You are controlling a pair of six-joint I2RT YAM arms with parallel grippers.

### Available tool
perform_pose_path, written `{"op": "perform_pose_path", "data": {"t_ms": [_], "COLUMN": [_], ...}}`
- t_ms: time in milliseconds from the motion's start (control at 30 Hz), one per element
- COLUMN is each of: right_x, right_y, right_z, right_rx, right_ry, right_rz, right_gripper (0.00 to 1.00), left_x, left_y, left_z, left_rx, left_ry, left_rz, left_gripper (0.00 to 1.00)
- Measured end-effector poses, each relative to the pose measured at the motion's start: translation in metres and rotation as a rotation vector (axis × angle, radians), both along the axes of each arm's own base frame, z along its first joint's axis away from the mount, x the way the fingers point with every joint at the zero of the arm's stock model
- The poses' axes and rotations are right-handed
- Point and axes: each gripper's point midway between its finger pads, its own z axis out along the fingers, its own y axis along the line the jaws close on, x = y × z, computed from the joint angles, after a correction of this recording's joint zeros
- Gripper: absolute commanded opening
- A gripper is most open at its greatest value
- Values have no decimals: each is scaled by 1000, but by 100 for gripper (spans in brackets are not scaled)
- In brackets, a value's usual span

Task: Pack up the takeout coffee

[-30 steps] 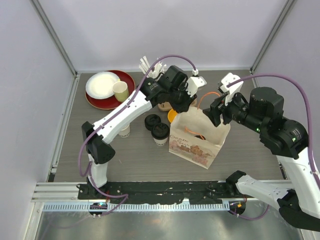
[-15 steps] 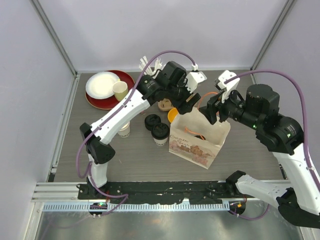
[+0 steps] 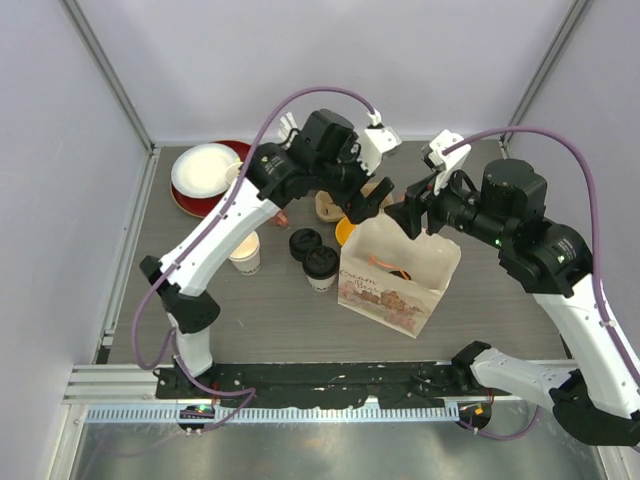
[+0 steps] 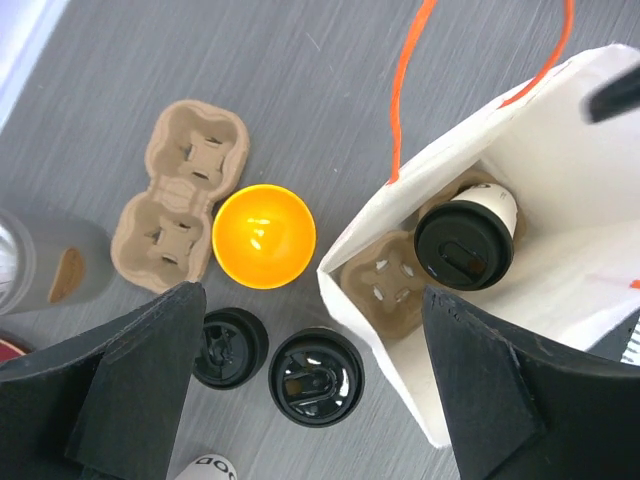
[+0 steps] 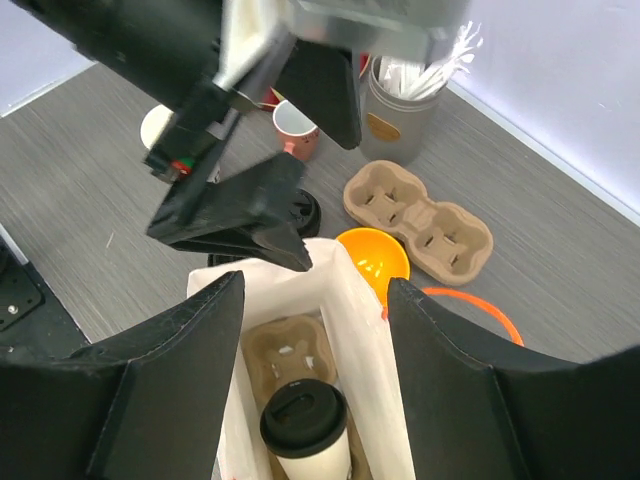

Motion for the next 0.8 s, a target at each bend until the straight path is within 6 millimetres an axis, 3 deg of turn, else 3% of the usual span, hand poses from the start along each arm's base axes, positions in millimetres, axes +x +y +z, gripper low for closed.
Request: {"op": "perform_pose_path", "data": {"t_ms": [233,467,567,700,800], "right_x": [17,21,10,-9,-9], "right_y": [24,57,93,163,203], "right_z": [8,16,19,16,-9], "right_rx": [51,71,25,-91,-205], "right_ry": [23,28,11,5,41], "right_rz": [29,83,147,237,249], "right_gripper": [65,63,61,57,55], "left_x": [1,26,36,47,57], "left_y": [34,95,127,170,202], "left_z": [41,59,59,47,36], "left_rx": [-65,-98,-98,-89,-77], "left_ry": [-48,-67,-62,-29,-14], "left_rz": [61,214,292,405,492], "left_gripper": [95,96,97,97,97]}}
